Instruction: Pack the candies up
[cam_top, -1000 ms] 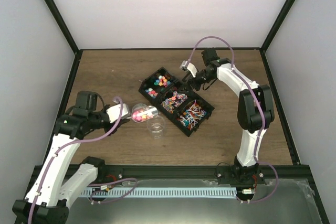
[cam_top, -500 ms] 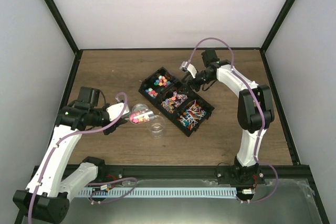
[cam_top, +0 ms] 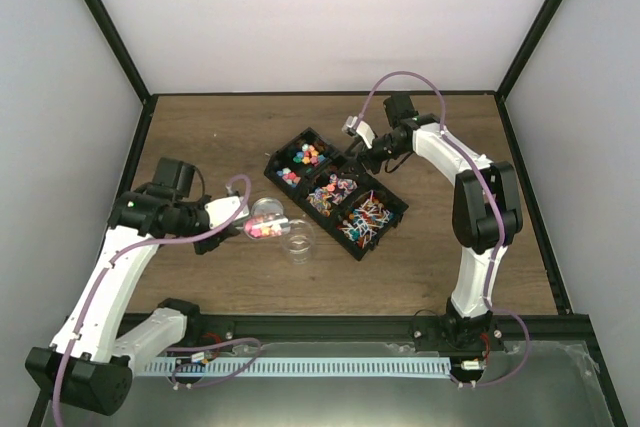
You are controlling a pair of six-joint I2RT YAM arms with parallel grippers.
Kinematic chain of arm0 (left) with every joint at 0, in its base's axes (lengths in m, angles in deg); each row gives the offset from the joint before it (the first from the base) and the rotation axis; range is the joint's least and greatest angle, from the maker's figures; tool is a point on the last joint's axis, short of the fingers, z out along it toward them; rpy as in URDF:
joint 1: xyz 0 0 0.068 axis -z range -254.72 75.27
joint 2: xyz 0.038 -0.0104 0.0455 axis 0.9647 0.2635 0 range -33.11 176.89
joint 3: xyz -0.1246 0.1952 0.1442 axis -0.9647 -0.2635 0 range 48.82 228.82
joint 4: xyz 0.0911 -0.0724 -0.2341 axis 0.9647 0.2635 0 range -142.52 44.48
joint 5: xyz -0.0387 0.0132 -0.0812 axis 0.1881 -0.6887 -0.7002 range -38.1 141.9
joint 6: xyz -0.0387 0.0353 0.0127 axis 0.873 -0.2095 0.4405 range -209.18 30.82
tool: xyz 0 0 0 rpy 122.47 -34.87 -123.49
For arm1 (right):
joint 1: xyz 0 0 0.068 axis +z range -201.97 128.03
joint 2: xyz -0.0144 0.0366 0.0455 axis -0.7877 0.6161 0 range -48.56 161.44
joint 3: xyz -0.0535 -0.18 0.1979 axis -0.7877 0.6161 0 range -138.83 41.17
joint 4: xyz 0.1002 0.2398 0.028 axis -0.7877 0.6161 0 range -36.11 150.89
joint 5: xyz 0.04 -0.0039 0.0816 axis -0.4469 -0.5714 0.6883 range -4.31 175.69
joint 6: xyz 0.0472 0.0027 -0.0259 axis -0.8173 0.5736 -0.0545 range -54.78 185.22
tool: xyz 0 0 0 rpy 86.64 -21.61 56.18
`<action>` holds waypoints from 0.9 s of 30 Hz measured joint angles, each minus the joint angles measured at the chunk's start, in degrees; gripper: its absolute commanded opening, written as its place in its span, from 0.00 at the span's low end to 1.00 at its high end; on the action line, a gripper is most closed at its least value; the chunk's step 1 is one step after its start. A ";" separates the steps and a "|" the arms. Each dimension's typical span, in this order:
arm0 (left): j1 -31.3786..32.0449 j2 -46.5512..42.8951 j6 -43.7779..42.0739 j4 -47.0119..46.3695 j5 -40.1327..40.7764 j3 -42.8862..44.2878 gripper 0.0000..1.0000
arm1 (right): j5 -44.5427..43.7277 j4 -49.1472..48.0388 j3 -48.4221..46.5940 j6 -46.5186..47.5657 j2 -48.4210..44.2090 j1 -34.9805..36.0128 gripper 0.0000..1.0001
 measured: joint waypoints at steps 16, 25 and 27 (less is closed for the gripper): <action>2.32 5.97 -4.98 3.28 2.49 2.43 0.04 | 0.00 -1.90 0.00 -1.79 0.00 0.00 1.00; 2.58 7.76 -5.60 3.74 3.61 4.24 0.04 | -0.04 -2.29 0.00 -2.60 0.00 0.00 1.00; 2.60 8.04 -5.64 3.78 3.80 4.26 0.04 | -0.02 -2.38 0.00 -2.64 0.00 0.00 1.00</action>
